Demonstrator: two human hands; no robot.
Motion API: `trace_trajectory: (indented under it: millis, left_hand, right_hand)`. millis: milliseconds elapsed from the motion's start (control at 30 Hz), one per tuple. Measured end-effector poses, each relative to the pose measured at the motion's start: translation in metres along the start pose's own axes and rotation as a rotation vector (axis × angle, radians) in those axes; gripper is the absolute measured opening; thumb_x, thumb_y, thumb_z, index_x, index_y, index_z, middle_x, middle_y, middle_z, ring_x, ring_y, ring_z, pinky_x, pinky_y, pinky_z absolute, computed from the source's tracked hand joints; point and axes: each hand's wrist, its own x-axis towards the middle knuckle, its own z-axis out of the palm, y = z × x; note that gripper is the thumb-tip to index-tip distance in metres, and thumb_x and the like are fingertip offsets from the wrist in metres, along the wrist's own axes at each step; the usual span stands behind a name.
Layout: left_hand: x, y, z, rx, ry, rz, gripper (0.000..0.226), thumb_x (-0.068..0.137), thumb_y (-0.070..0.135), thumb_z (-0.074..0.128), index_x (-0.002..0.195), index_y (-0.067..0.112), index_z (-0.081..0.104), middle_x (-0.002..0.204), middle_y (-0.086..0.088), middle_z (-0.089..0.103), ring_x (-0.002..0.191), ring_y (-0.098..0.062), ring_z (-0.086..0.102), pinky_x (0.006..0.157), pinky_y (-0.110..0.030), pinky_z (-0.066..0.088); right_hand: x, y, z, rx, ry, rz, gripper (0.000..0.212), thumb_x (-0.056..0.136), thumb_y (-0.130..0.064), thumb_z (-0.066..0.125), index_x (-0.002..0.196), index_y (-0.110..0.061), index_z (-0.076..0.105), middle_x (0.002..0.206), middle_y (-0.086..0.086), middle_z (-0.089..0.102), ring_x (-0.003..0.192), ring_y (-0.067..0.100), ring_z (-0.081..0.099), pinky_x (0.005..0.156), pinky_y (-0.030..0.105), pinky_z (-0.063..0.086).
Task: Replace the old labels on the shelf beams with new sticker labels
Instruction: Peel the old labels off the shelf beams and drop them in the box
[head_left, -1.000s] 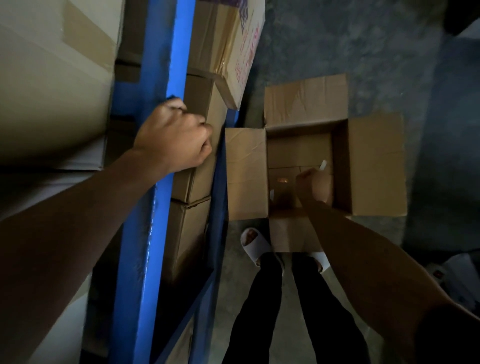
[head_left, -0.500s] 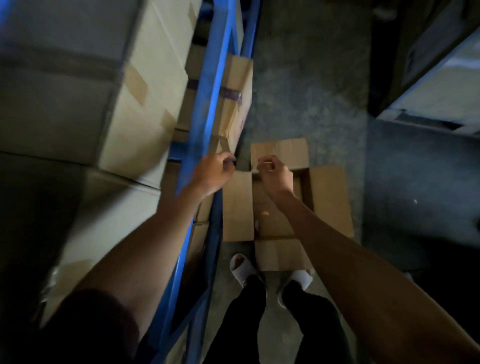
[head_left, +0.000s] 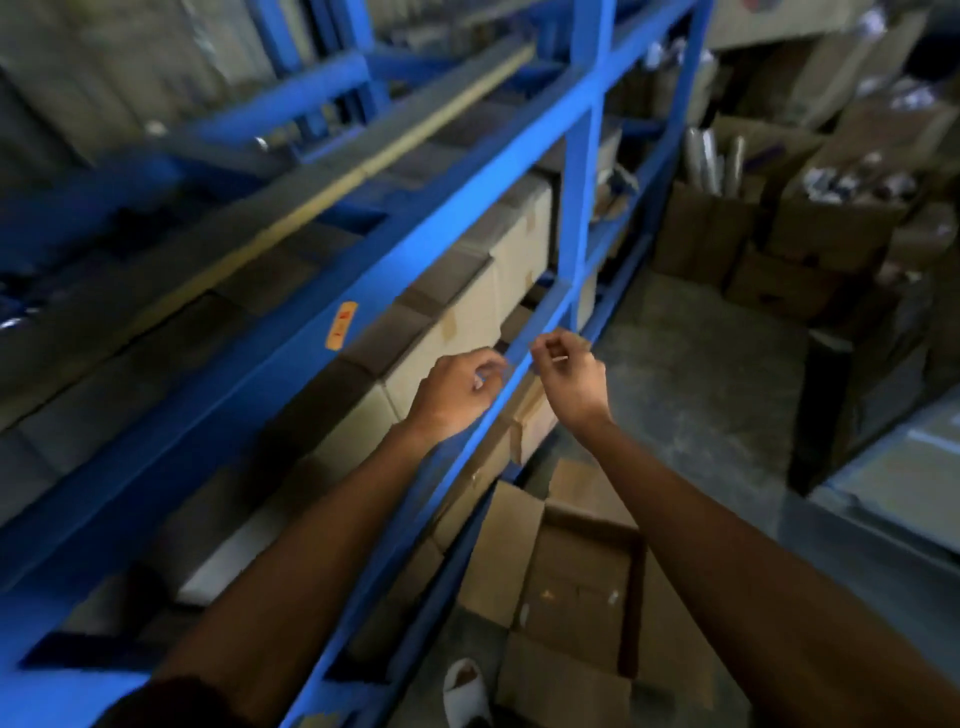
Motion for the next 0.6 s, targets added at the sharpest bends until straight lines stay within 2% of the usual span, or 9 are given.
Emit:
trace_trajectory:
  millis: [100, 167, 233, 300, 367, 400, 467, 600]
  left_hand:
    - [-0.028, 0.024, -0.027, 0.098, 0.118, 0.032, 0.019, 0.093, 0.022, 0.058, 0.108, 0.026, 0.070, 0.099, 0.005, 0.075, 0.084, -0.019, 0.068, 0.080, -0.037, 0.057]
    - [-0.048, 0.036, -0.046, 0.162, 0.207, 0.049, 0.019, 0.094, 0.024, 0.058, 0.109, 0.027, 0.069, 0.096, 0.008, 0.073, 0.080, -0.014, 0.066, 0.077, -0.030, 0.054]
    - [-0.068, 0.046, -0.068, 0.271, 0.299, 0.088, 0.019, 0.094, 0.022, 0.058, 0.109, 0.023, 0.070, 0.099, 0.006, 0.073, 0.088, -0.015, 0.068, 0.085, -0.028, 0.049]
    - [-0.089, 0.051, -0.093, 0.434, 0.422, 0.152, 0.021, 0.093, 0.015, 0.059, 0.109, 0.013, 0.072, 0.107, -0.004, 0.073, 0.102, -0.024, 0.067, 0.099, -0.035, 0.046]
    - [-0.105, 0.052, -0.119, 0.593, 0.527, 0.182, 0.025, 0.091, 0.016, 0.057, 0.111, 0.010, 0.071, 0.110, -0.010, 0.071, 0.104, -0.031, 0.065, 0.091, -0.046, 0.051]
    - [-0.110, 0.050, -0.131, 0.662, 0.561, 0.186, 0.029, 0.091, 0.019, 0.055, 0.113, 0.011, 0.071, 0.110, -0.010, 0.070, 0.103, -0.032, 0.064, 0.086, -0.046, 0.051]
    - [-0.119, 0.043, -0.155, 0.757, 0.562, 0.128, 0.036, 0.091, 0.023, 0.055, 0.124, 0.013, 0.066, 0.118, -0.012, 0.067, 0.108, -0.035, 0.062, 0.087, -0.045, 0.050]
    - [-0.123, 0.024, -0.184, 0.804, 0.351, -0.031, 0.056, 0.098, 0.038, 0.056, 0.149, 0.018, 0.044, 0.149, -0.009, 0.049, 0.133, -0.032, 0.048, 0.105, -0.045, 0.043]
  right_hand:
    - [-0.003, -0.032, -0.003, 0.047, -0.071, -0.148, 0.009, 0.094, -0.032, 0.057, 0.088, -0.030, 0.062, 0.079, -0.011, 0.067, 0.071, 0.007, 0.065, 0.071, 0.018, 0.047]
    - [-0.006, -0.050, 0.000, 0.100, -0.142, -0.216, 0.008, 0.094, -0.029, 0.058, 0.094, -0.024, 0.065, 0.083, -0.007, 0.070, 0.075, 0.011, 0.066, 0.073, 0.025, 0.051]
    - [-0.012, -0.069, 0.004, 0.110, -0.183, -0.288, 0.009, 0.093, -0.024, 0.059, 0.099, -0.022, 0.066, 0.088, -0.004, 0.071, 0.079, 0.012, 0.067, 0.074, 0.027, 0.053]
    - [-0.020, -0.088, 0.010, 0.119, -0.219, -0.371, 0.014, 0.093, -0.018, 0.060, 0.104, -0.016, 0.068, 0.092, 0.000, 0.073, 0.081, 0.015, 0.068, 0.077, 0.027, 0.054]
    - [-0.027, -0.106, 0.017, 0.111, -0.253, -0.456, 0.021, 0.092, -0.013, 0.060, 0.111, -0.012, 0.069, 0.101, 0.004, 0.073, 0.089, 0.016, 0.068, 0.084, 0.027, 0.053]
    - [-0.030, -0.114, 0.022, 0.102, -0.274, -0.490, 0.026, 0.091, -0.011, 0.060, 0.116, -0.011, 0.068, 0.108, 0.005, 0.071, 0.095, 0.018, 0.067, 0.089, 0.029, 0.052]
    - [-0.035, -0.129, 0.033, 0.065, -0.301, -0.537, 0.035, 0.091, -0.011, 0.059, 0.126, -0.012, 0.063, 0.121, 0.008, 0.066, 0.110, 0.021, 0.061, 0.101, 0.033, 0.046]
    - [-0.047, -0.147, 0.055, 0.014, -0.256, -0.526, 0.043, 0.095, -0.018, 0.056, 0.138, -0.013, 0.052, 0.138, 0.006, 0.054, 0.127, 0.020, 0.049, 0.111, 0.031, 0.037]
